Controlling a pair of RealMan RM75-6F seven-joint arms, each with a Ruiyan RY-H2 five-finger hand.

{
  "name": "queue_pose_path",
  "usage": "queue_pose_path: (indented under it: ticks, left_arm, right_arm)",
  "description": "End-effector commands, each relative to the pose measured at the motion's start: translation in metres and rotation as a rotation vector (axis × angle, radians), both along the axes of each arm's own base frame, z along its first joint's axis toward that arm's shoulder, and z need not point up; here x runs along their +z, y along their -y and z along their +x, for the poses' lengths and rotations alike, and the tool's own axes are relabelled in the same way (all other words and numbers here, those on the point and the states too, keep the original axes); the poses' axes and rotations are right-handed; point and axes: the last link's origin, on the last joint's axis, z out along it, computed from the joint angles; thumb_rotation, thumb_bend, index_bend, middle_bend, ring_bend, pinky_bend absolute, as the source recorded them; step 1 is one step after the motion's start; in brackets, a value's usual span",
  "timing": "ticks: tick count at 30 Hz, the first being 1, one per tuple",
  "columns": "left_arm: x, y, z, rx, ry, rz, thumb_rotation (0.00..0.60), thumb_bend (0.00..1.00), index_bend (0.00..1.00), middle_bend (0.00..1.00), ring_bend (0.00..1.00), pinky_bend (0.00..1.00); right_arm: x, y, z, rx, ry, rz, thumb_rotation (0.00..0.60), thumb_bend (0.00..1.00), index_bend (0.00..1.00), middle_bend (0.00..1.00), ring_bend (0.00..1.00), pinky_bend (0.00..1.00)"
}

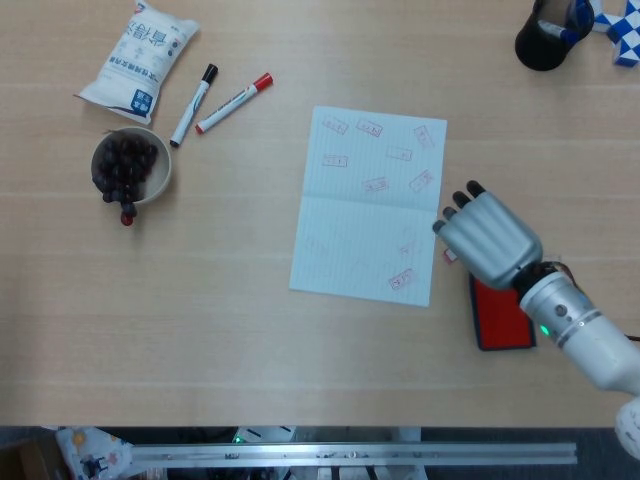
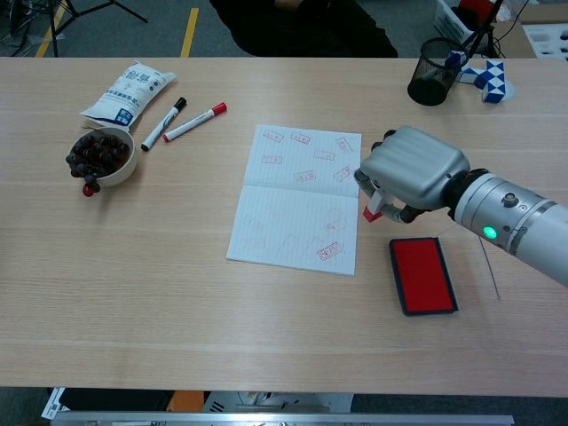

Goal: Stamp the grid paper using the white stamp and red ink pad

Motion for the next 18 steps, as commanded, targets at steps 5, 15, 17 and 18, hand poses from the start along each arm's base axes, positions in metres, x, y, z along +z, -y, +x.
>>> queue_pose_path:
  ticks: [5, 15, 17, 18]
  left_arm:
    - [-0.002, 0.000, 0.001, -0.002, -0.001, -0.007, 0.600, 0.17, 0.14, 0.10, 0.16, 0.10]
    - [-0.006, -0.001, 0.002, -0.008, -0.004, -0.022, 0.600, 0.17, 0.14, 0.10, 0.16, 0.10]
    - [-0.006, -0.001, 0.002, -0.006, -0.005, -0.024, 0.600, 0.17, 0.14, 0.10, 0.16, 0.10]
    - [-0.006, -0.001, 0.002, -0.005, -0.005, -0.024, 0.600, 0.17, 0.14, 0.10, 0.16, 0.10]
  right_arm:
    - [0.011, -0.020, -0.027, 0.000, -0.017, 0.024, 0.600, 0.37, 0.74, 0.53, 0.34, 0.29]
    - [0.007, -0.007, -0.055, -0.040, -0.072, -0.013, 0.600, 0.37, 0.74, 0.53, 0.34, 0.29]
    - [0.004, 0.002, -0.056, -0.052, -0.070, -0.029, 0.600, 0.37, 0.74, 0.52, 0.34, 0.29]
    - [0.003, 0.006, -0.055, -0.055, -0.069, -0.036, 0.600, 0.37, 0.74, 0.52, 0.34, 0.29]
